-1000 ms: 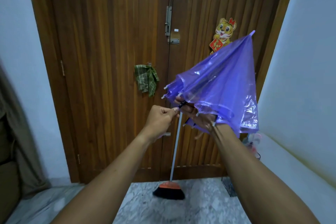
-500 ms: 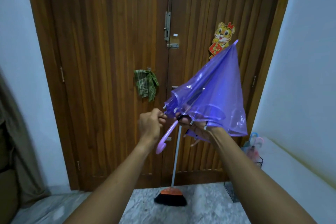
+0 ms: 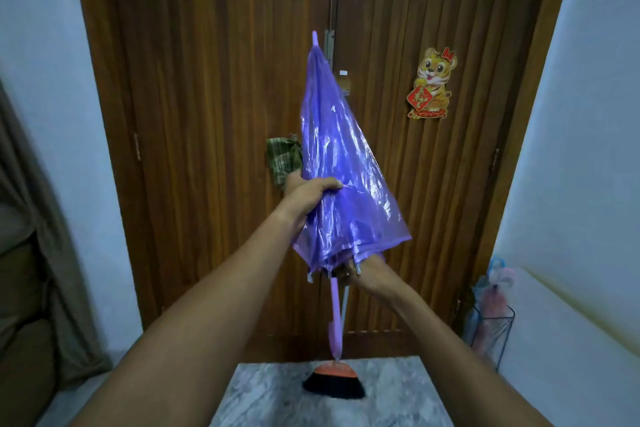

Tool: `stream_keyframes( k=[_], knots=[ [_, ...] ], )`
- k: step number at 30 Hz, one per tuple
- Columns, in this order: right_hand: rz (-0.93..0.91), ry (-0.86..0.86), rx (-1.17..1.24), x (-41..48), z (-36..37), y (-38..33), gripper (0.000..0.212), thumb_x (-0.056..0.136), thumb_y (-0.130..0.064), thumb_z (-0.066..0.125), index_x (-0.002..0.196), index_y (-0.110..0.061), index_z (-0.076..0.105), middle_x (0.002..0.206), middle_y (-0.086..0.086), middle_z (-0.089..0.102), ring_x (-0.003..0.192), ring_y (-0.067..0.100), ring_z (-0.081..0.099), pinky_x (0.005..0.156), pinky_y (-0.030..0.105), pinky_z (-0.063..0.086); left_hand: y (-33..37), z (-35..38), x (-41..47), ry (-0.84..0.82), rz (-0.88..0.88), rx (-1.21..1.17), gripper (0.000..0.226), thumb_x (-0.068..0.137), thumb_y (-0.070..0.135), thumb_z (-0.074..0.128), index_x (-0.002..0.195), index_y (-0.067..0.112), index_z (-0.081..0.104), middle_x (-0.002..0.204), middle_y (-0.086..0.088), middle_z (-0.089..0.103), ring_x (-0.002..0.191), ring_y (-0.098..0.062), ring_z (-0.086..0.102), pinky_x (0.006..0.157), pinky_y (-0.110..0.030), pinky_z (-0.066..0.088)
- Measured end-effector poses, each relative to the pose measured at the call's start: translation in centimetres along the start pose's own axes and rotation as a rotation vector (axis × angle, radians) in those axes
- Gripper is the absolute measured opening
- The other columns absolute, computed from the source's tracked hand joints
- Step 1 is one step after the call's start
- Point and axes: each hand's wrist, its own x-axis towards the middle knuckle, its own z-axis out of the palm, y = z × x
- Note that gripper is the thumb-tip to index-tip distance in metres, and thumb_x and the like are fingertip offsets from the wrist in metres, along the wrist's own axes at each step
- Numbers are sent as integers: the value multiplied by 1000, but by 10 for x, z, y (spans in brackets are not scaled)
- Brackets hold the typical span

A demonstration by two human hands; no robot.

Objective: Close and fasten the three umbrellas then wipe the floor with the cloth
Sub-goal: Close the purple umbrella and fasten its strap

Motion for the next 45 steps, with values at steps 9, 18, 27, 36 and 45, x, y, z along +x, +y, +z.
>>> stream_keyframes(
  k=[9,18,27,36,45],
  knots=[
    [-248,418,104,-4,-39,-14,10,92,-28,70,87,-22,76,77,-7,72,78,17,66,69,37,53,42,-20,-7,125,302,36,31,81,-7,70,109,6,65,88,-1,70,61,2,67,60,-16,54],
    [-600,336,364,16,-40,-103,55,84,-43,77,130,-18,59,120,1,72,109,18,70,97,43,56,35,11,-32,-300,333,22,35,80,-11,62,115,-7,63,101,-18,69,85,-22,69,79,-30,57],
    [-591,509,376,18,-28,-104,35,90,-19,73,121,-6,63,102,4,74,88,9,73,76,23,59,40,-2,-41,-567,255,242,74,63,2,63,128,37,54,141,-17,51,128,-35,55,103,-49,48],
    [-424,192,209,16,-29,-120,81,76,-48,80,138,-25,34,125,-1,59,111,18,64,94,36,57,33,-5,-41,-664,307,207,71,76,-19,70,139,8,51,127,-18,66,115,-32,67,97,-46,56],
    [-196,-65,252,8,-60,-84,40,93,-14,37,125,-22,60,107,8,61,89,25,56,78,38,47,32,-23,-28,-373,117,-105,28,58,3,50,81,11,64,66,1,55,58,-12,50,57,-24,44]
  ],
)
